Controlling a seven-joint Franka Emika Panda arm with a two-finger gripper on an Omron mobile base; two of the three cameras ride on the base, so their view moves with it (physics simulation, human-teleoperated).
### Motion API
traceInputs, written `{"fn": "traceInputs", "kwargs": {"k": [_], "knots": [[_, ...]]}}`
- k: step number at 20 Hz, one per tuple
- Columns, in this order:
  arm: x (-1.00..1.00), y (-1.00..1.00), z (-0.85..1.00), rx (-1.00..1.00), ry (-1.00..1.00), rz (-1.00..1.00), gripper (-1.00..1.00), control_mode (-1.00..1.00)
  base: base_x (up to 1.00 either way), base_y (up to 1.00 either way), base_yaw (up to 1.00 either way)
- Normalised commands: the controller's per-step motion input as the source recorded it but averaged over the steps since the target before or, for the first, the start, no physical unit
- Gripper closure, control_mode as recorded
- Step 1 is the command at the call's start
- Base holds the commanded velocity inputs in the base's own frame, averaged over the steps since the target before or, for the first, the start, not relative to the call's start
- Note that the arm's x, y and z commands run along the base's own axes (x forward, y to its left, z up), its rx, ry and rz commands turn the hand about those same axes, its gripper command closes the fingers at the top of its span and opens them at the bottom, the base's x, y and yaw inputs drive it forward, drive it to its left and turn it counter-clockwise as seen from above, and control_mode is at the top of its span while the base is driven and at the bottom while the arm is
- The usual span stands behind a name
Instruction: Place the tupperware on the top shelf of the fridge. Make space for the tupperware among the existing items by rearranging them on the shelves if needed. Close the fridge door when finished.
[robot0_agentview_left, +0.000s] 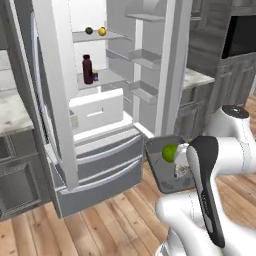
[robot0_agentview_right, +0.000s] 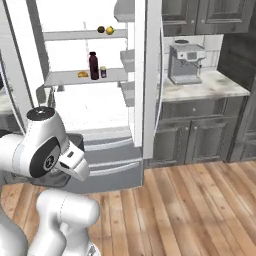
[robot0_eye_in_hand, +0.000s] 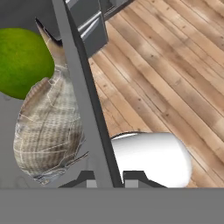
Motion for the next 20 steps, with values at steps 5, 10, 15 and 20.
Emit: {"fn": "traceInputs", "kwargs": {"k": [5,10,15,20], "knots": [[0.00,0.00,0.00,0.00,0.00,0.00,1.00,1.00,0.48,0.00,0.49],[0.00,0.00,0.00,0.00,0.00,0.00,1.00,1.00,0.70,-0.14,0.41],[0.00,0.00,0.00,0.00,0.00,0.00,1.00,1.00,0.70,-0.40,0.24],[0.00,0.00,0.00,0.00,0.00,0.00,1.00,1.00,0.25,-0.50,0.10]]}}
